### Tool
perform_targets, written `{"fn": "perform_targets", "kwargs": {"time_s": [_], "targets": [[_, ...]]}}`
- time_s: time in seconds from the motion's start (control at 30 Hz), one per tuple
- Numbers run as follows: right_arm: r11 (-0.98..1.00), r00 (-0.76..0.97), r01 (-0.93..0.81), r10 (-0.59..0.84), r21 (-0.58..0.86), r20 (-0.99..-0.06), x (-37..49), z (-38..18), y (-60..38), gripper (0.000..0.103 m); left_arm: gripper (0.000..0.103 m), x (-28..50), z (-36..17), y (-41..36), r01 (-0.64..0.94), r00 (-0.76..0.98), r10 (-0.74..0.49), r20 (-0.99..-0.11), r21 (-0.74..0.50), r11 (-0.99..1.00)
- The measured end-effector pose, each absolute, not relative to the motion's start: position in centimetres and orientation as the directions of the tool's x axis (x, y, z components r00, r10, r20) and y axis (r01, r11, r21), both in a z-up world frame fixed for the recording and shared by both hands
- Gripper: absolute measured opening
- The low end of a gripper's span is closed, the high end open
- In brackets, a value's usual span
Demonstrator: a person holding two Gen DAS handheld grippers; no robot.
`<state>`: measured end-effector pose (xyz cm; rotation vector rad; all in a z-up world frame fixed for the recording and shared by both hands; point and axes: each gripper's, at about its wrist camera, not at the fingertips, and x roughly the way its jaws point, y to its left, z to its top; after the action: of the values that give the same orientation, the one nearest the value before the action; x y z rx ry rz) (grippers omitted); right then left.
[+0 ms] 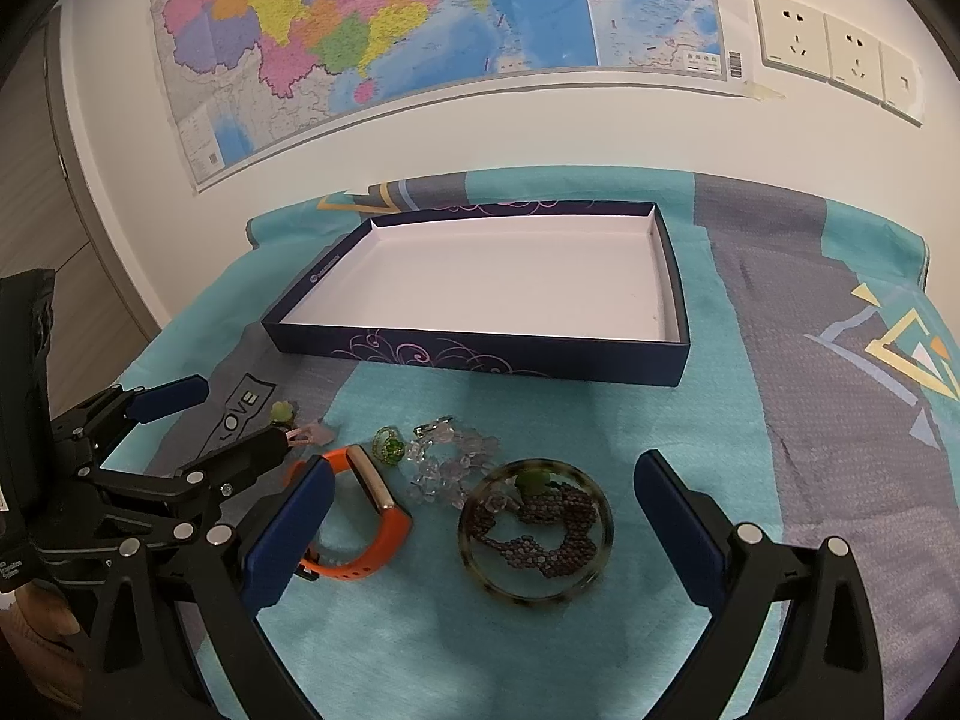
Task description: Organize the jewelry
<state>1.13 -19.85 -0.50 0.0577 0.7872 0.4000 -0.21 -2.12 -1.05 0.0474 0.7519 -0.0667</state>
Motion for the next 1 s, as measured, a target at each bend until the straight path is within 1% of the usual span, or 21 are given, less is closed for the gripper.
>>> {"fn": "perform_targets", "kwargs": {"time_s": [0.4, 0.63, 0.73, 0.77, 0.83, 0.87, 0.9, 0.93, 0.97, 1.0], "targets": [[0.924, 0.633, -0.329, 0.369, 0.195, -0.68, 1.2, -0.5, -20.1, 0.097, 0.092, -0.1, -1.1, -2.3, 0.088, 0.726, -0.048, -0.686, 0.024, 0.996], [0.928, 0.628, -0.329, 0.353, 0.174, -0.693, 1.2, -0.5, -20.5, 0.097, 0.085, -0.1, -1.1, -2.5, 0.128, 0.727, -0.073, -0.683, 0.03, 0.991], [0.932, 0.621, -0.315, 0.344, 0.178, -0.704, 1.2, -0.8, -21.2, 0.096, 0.083, -0.2, -1.0, -2.9, 0.154, 0.731, -0.078, -0.678, 0.052, 0.987], [0.933, 0.617, -0.31, 0.342, 0.181, -0.709, 1.3, -0.9, -21.6, 0.095, 0.081, -0.1, -1.1, -3.1, 0.166, 0.731, -0.082, -0.677, 0.06, 0.984], [0.935, 0.607, -0.304, 0.338, 0.183, -0.719, 1.4, -1.2, -22.0, 0.084, 0.077, 0.0, -1.1, -3.5, 0.194, 0.727, -0.098, -0.68, 0.067, 0.979], [0.936, 0.599, -0.298, 0.336, 0.187, -0.727, 1.4, -1.4, -22.4, 0.081, 0.075, 0.0, -1.2, -3.8, 0.21, 0.726, -0.104, -0.68, 0.076, 0.975], [0.936, 0.592, -0.294, 0.336, 0.191, -0.733, 1.5, -1.7, -22.5, 0.076, 0.075, 0.0, -1.2, -4.1, 0.225, 0.726, -0.105, -0.68, 0.091, 0.97], [0.936, 0.582, -0.291, 0.338, 0.198, -0.74, 1.5, -1.9, -22.7, 0.069, 0.075, 0.0, -1.3, -4.4, 0.236, 0.727, -0.107, -0.679, 0.101, 0.966], [0.934, 0.57, -0.288, 0.344, 0.211, -0.746, 1.6, -2.2, -23.0, 0.065, 0.075, 0.1, -1.4, -4.7, 0.25, 0.725, -0.111, -0.68, 0.111, 0.962], [0.932, 0.561, -0.287, 0.352, 0.223, -0.749, 1.6, -2.3, -23.1, 0.058, 0.075, 0.2, -1.5, -4.9, 0.26, 0.723, -0.115, -0.681, 0.114, 0.959]]}}
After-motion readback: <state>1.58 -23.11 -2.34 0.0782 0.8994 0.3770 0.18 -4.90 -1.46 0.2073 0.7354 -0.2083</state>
